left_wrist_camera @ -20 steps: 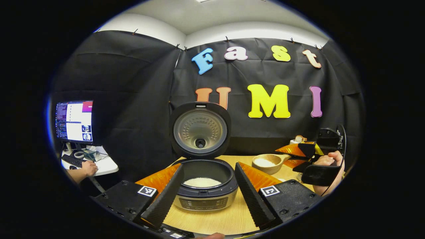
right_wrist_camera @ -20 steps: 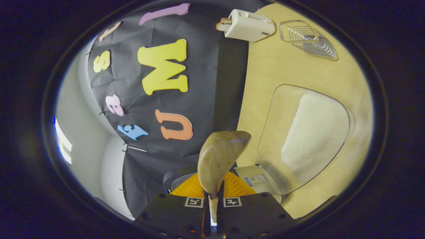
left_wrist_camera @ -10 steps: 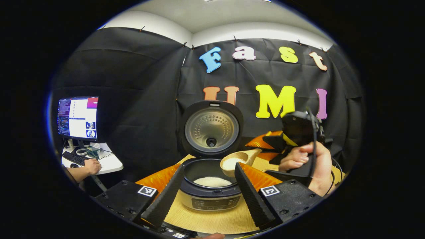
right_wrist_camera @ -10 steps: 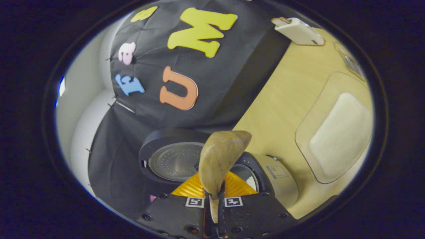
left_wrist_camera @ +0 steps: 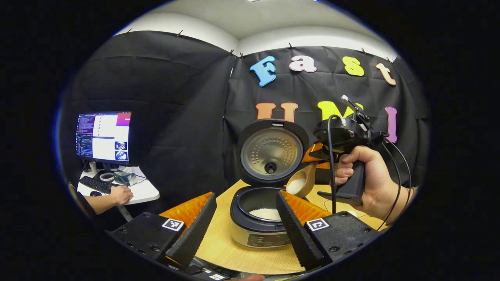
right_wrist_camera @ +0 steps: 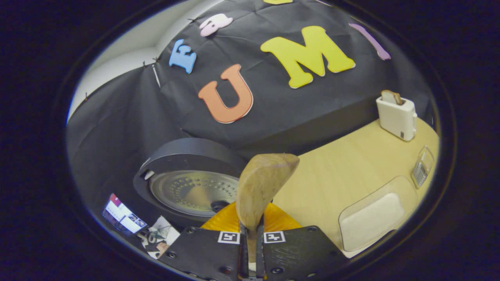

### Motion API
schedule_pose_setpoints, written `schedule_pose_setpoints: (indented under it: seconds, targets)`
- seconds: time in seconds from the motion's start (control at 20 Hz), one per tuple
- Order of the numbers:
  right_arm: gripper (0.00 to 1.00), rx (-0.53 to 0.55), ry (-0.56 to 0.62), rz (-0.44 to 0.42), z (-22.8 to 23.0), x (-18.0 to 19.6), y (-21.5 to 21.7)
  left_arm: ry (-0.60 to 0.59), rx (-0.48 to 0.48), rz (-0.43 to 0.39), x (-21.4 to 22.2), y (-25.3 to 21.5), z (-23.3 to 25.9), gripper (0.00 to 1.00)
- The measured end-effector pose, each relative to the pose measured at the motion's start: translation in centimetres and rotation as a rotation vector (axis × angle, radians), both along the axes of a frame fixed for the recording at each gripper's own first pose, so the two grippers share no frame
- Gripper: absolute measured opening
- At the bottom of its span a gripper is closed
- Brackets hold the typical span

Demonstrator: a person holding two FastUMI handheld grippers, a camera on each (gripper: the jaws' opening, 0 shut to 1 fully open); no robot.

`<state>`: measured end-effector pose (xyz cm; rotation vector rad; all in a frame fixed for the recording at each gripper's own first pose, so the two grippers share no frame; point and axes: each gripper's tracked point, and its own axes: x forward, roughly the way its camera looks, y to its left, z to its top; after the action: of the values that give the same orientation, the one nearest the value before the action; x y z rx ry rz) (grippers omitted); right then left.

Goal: Close the left gripper, press the button to open the rice cooker; take a wooden spoon from the chopstick holder with the right hand, scoop a spoonful of rice and pour it into the rice cooker, then put the wooden spoon back into the chopstick holder.

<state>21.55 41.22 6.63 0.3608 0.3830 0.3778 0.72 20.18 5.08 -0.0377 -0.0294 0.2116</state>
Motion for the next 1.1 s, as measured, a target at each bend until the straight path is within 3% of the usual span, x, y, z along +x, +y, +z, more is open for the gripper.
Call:
schedule_pose_setpoints:
  seconds: [0.2,0.35,0.45,0.55,0.85,1.1]
  targets:
    - [0.07,-0.236,-0.105,0.038,0.6,-0.1,1.3,-0.008,0.033,-0.007,0.1,-0.5,0.2,0.98]
    - [0.07,-0.387,-0.19,0.12,0.7,-1.1,2.9,-0.008,0.053,0.023,-0.1,0.2,0.4,0.97]
    - [0.07,-0.469,-0.25,0.125,1.1,-1.5,3.0,-0.006,0.059,0.044,-0.2,0.6,0.3,0.97]
    - [0.08,-0.523,-0.304,0.088,1.8,-2.3,3.5,-0.003,0.064,0.075,-0.3,1.4,0.3,0.97]
    - [0.08,-0.67,-0.449,0.079,2.9,-4.0,4.6,0.03,0.083,0.153,0.0,3.2,-0.4,0.98]
    - [0.09,-0.659,-0.468,0.12,2.5,-4.0,3.3,0.029,0.089,0.136,0.2,2.3,-0.4,0.98]
